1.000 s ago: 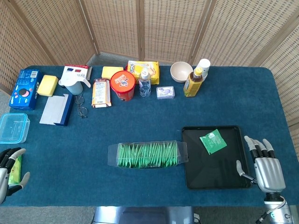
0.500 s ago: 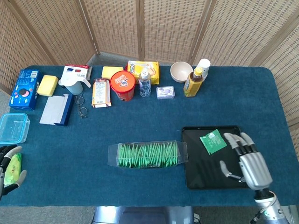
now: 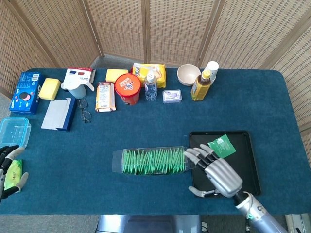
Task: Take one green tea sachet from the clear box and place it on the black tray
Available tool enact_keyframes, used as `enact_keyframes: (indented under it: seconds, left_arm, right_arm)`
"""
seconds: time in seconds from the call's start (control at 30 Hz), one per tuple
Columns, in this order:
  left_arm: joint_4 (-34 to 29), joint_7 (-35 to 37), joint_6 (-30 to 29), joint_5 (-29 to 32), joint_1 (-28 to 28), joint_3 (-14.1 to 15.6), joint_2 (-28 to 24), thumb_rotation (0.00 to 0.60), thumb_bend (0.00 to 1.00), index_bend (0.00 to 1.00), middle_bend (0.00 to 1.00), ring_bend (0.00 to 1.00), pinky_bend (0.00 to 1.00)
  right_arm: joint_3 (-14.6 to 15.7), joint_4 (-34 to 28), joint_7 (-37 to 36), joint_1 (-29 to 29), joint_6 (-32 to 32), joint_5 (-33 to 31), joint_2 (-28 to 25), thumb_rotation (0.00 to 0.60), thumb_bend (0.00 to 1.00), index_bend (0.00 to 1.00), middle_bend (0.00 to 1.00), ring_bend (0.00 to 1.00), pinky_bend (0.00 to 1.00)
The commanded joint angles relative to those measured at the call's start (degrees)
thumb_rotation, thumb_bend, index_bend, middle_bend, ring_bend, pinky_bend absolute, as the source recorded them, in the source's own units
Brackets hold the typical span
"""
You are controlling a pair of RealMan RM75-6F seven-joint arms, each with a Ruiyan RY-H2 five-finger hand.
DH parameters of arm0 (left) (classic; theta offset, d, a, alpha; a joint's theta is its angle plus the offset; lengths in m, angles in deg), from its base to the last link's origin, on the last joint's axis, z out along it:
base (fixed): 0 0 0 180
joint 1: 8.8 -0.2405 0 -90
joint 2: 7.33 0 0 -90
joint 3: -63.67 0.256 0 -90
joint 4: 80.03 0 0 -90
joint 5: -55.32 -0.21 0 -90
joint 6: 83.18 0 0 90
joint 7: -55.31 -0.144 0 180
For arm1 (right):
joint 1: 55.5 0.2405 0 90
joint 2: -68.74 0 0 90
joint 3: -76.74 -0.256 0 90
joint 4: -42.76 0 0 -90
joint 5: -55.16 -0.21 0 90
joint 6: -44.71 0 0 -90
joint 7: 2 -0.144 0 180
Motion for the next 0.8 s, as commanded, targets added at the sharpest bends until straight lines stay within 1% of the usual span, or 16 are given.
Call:
enact_keyframes:
  seconds: [0.03,0.2,0.37,0.6,0.8]
  left_arm:
    - [-0.1,0.1,0.3,0.2,0.3,-0.3,-0.3,0.600,0.30,0.19,0.18,0.13,0.25]
    - [0.1,0.7,0.9,0.7,0.9,-0.6,-0.5,0.600,0.30,0.19,0.18,0.13,0.25]
    - [0.7,1.4,1.5,1.6,1.1,-0.7,-0.4,0.600,0.30,0.19,0.18,0.13,0.25]
    - [1.1,2.0,1.7,2.1,1.4,-1.1,-0.7,0.600,0.30,0.18,0.18,0.13,0.25]
    - [1.1,1.9,2.4,2.4,1.8,-1.0,-0.6,0.600,0.30,0.18,0.18,0.13,0.25]
  right_arm:
    - [-1.8,-1.8,6.8,3.2,-4.9,-2.6,2.9,0.281,0.32,0.00,0.10,0.10,0.06]
    - [-5.0,-1.6,16.5,5.7,-8.3,-8.7,7.9,0.281,0.32,0.00,0.08,0.10,0.06]
    - [-7.1,-0.7,23.1,7.8,-10.5,-15.0,11.7,0.281,0.32,0.00,0.06,0.09,0.05]
    - [-8.1,1.1,31.3,9.9,-10.9,-21.0,16.5,0.283,0.32,0.00,0.05,0.08,0.05]
    - [-9.2,2.3,35.5,11.5,-10.1,-25.1,19.1,0.284,0.32,0.00,0.05,0.08,0.05]
